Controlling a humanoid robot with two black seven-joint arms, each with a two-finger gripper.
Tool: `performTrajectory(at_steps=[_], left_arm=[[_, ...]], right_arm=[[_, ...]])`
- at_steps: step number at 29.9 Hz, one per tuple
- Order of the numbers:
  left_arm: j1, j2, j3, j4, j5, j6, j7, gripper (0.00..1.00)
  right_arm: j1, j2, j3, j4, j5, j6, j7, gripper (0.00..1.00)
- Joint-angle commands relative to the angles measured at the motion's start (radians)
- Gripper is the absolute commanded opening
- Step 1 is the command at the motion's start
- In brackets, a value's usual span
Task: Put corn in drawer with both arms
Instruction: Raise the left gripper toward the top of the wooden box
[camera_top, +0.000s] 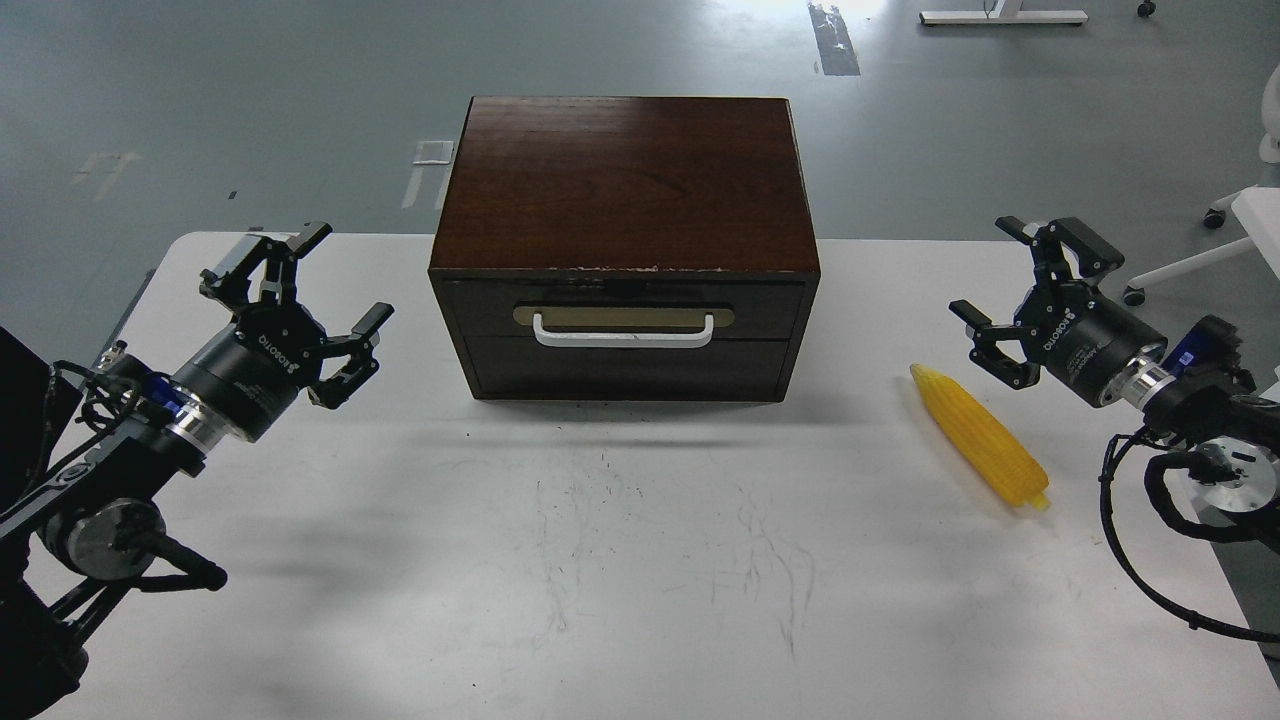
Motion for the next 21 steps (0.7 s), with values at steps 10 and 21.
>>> performTrajectory(at_steps=[10, 21], left_arm=[[0.023, -0.007, -0.014, 0.001, 0.003, -0.003, 0.002, 0.99], [-0.296, 0.14, -0.02, -0.05, 0.29, -0.048, -0.03, 0.99]], right_arm=[[0.0, 0.0, 0.006, -0.001, 0.0, 0.0, 0.0, 0.99], [0.009, -0.005, 0.012, -0.005, -0.005, 0.0, 0.0, 0.99]])
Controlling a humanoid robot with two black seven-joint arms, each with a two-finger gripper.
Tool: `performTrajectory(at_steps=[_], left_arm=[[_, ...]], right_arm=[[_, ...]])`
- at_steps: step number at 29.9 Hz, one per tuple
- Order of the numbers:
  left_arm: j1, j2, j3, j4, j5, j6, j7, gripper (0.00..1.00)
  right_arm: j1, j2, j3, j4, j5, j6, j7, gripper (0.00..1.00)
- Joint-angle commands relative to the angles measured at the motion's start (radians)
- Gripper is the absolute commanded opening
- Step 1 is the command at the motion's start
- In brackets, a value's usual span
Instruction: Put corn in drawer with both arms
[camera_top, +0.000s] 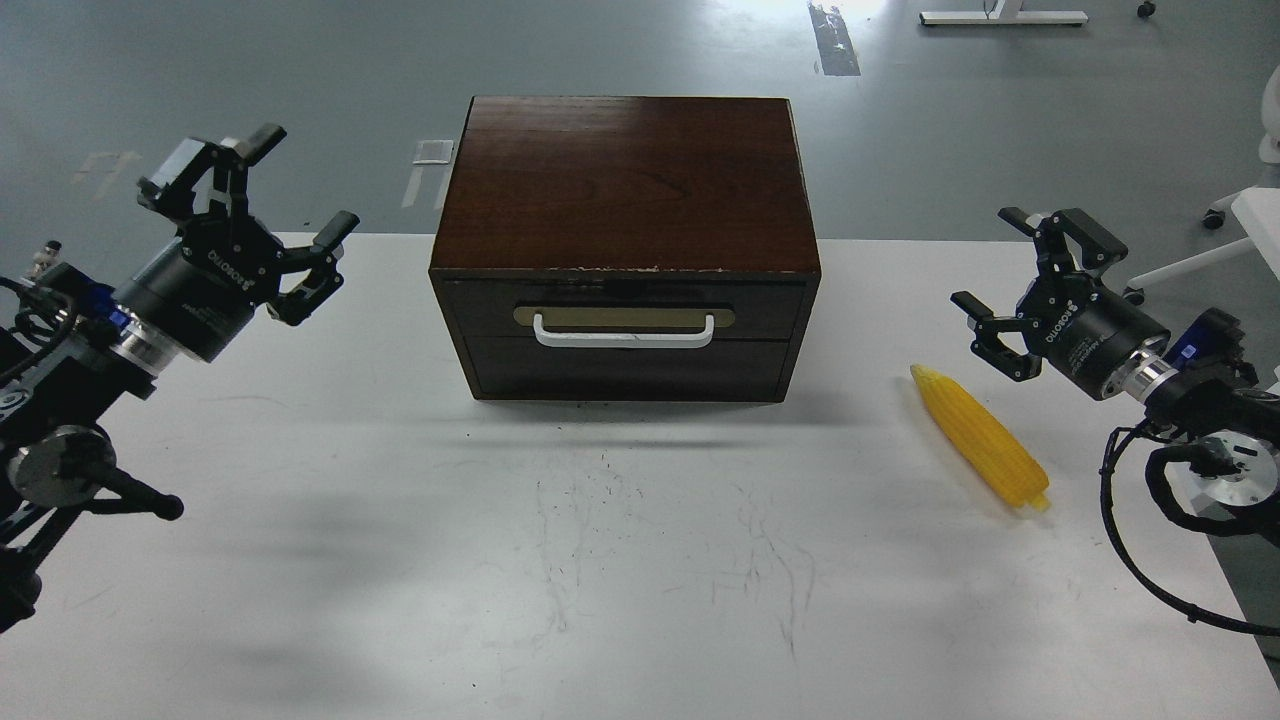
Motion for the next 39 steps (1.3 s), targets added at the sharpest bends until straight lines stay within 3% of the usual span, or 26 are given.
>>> performTrajectory(at_steps=[1, 9, 15, 19, 24, 30, 39], left_arm=[[-0.151, 0.042, 0.002, -0.05, 0.264, -0.001, -0.015, 0.99], [-0.34, 0.027, 0.06, -0.237, 0.804, -0.001, -0.045, 0.99], [-0.709, -0.091, 0.463, -0.246, 1.132, -0.001, -0.089, 0.99], [-0.844, -0.168, 0.644, -0.202, 1.219, -0.001, -0.089, 0.99], [-0.898, -0.257, 0.776, -0.133, 1.341, -0.001, -0.089, 0.99], [-0.898, -0.343, 0.836, -0.03, 1.491, -0.001, -0.089, 0.99], [-0.903, -0.348, 0.93, 0.013, 1.598, -0.001, -0.089, 0.99]], right_arm=[[0.001, -0.006, 0.0, 0.0, -0.001, 0.0, 0.0, 0.99], [0.006, -0.005, -0.001, -0.006, -0.004, 0.0, 0.0, 0.99], [0.009, -0.001, -0.001, -0.024, -0.004, 0.0, 0.0, 0.99], [0.009, -0.001, -0.001, -0.024, -0.006, 0.0, 0.0, 0.99], [0.009, -0.005, -0.001, -0.024, -0.006, 0.0, 0.0, 0.99], [0.009, -0.009, -0.001, -0.024, -0.006, 0.0, 0.0, 0.99], [0.009, -0.009, -0.001, -0.023, -0.006, 0.0, 0.0, 0.99]])
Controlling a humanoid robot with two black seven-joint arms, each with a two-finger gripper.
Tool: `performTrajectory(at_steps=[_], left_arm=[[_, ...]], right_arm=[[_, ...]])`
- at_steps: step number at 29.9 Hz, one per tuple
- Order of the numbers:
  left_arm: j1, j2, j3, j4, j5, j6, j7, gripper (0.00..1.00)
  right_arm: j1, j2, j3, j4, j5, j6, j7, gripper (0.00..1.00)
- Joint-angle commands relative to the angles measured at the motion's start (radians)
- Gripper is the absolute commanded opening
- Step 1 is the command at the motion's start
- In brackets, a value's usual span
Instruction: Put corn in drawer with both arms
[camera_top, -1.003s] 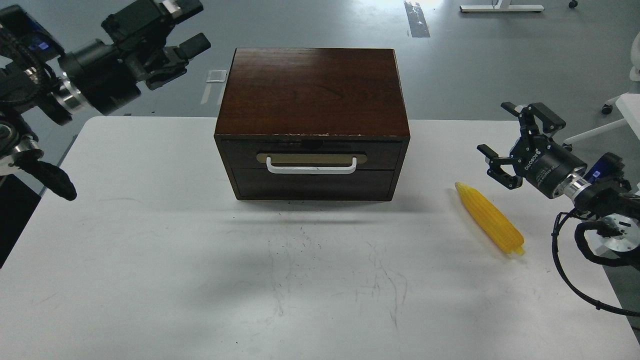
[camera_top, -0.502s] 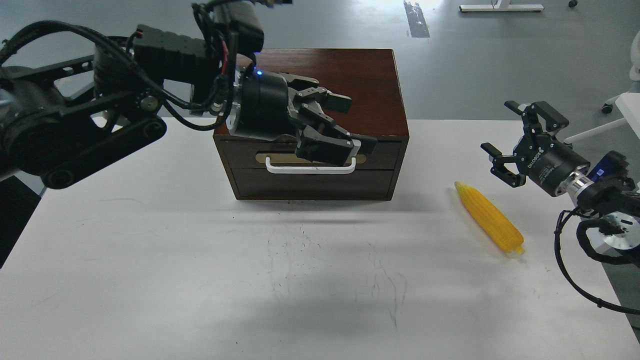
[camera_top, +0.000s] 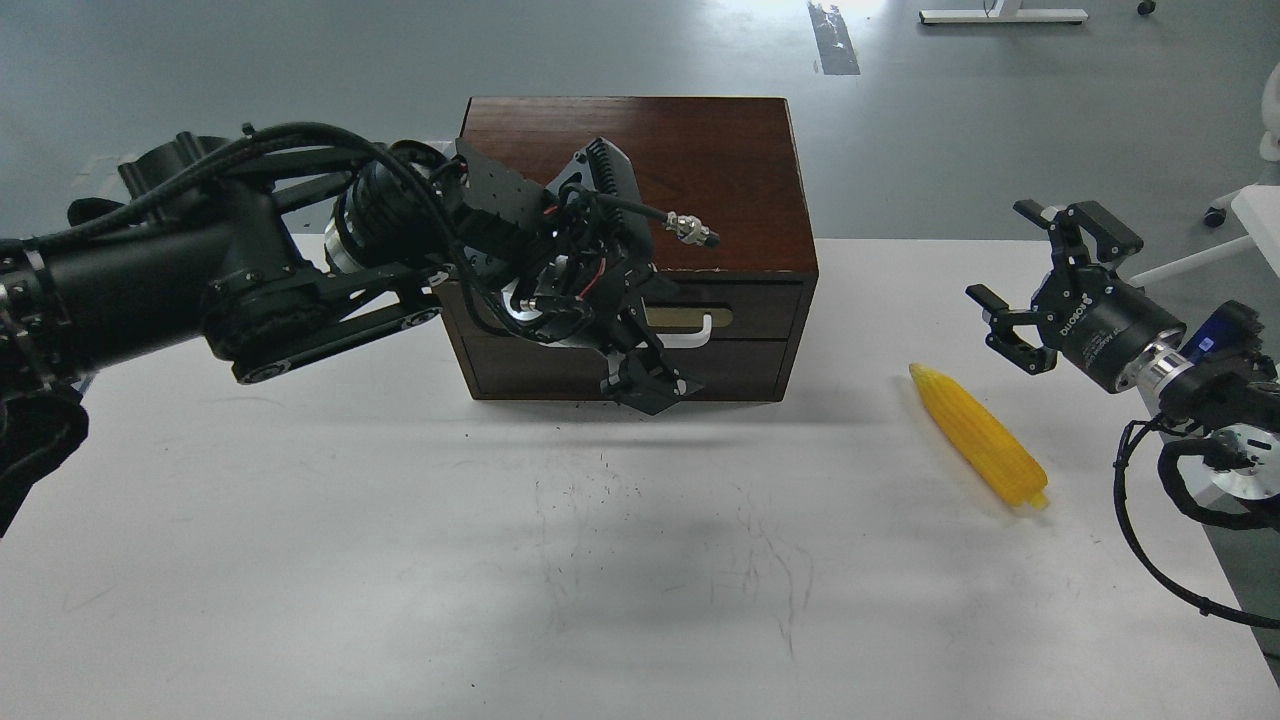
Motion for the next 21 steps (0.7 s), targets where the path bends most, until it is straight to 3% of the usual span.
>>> performTrajectory(at_steps=[1, 21], left_arm=[[0.006, 0.01, 0.016, 0.002, 0.021, 0.0, 0.0, 0.99], [0.02, 0.0, 0.059, 0.027, 0.021, 0.0, 0.0, 0.99]], right_arm=[[0.0, 0.0, 0.0, 0.0, 0.0, 0.0, 0.0, 0.99], [-0.002, -0.001, 0.0, 0.002, 0.0, 0.0, 0.0, 0.99]])
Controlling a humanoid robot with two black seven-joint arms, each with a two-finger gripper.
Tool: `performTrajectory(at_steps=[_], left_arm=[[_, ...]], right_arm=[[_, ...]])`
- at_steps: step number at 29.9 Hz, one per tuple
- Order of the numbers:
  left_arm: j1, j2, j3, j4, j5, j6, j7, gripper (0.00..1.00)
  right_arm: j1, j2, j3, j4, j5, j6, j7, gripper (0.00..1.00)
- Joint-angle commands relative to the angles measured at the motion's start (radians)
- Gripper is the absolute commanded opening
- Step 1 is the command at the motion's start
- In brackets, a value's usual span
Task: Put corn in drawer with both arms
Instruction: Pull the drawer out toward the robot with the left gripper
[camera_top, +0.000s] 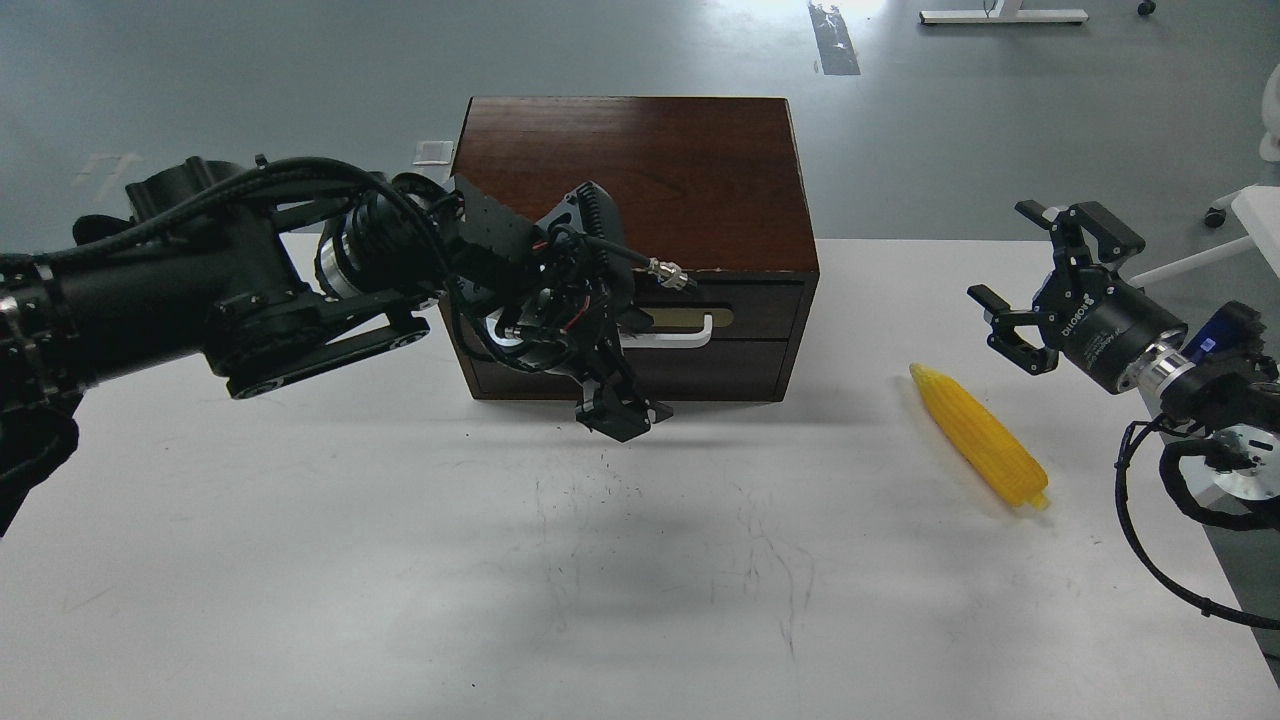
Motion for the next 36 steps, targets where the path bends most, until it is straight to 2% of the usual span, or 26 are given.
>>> performTrajectory(at_steps=[1, 25, 36], left_arm=[[0.005, -0.004, 0.006, 0.007, 0.0, 0.0, 0.0, 0.99], [0.003, -0.024, 0.034, 0.045, 0.0, 0.0, 0.0, 0.99], [0.011, -0.016, 0.035, -0.038, -0.011, 0.0, 0.0, 0.99]], right_arm=[[-0.001, 0.001, 0.0, 0.0, 0.0, 0.0, 0.0, 0.99], [-0.001, 0.001, 0.0, 0.0, -0.002, 0.0, 0.0, 0.99], [-0.001, -0.001, 0.0, 0.0, -0.002, 0.0, 0.0, 0.99]])
